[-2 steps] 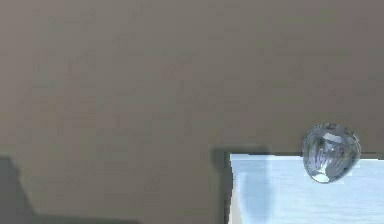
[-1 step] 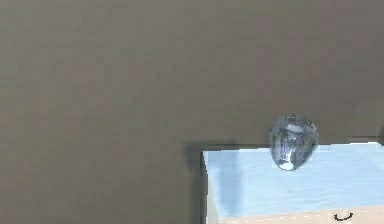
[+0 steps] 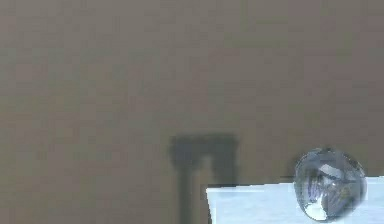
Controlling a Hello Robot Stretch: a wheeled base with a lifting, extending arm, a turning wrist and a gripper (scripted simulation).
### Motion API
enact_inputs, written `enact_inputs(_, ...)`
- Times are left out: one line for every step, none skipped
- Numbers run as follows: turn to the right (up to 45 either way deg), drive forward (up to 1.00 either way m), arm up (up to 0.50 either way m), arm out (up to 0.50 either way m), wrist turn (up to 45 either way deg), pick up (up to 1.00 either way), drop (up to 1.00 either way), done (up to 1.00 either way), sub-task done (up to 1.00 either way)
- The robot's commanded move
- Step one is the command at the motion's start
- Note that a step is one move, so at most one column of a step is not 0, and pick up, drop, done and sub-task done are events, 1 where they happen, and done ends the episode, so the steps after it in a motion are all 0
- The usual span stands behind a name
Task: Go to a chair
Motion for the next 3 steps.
enact_inputs(-45.0,0.00,0.00,0.00,0.0,0.00,0.00,0.00,0.00)
enact_inputs(-36.0,0.00,0.00,0.00,0.0,0.00,0.00,0.00,0.00)
enact_inputs(0.0,0.00,0.00,0.00,0.0,0.00,0.00,1.00,0.00)
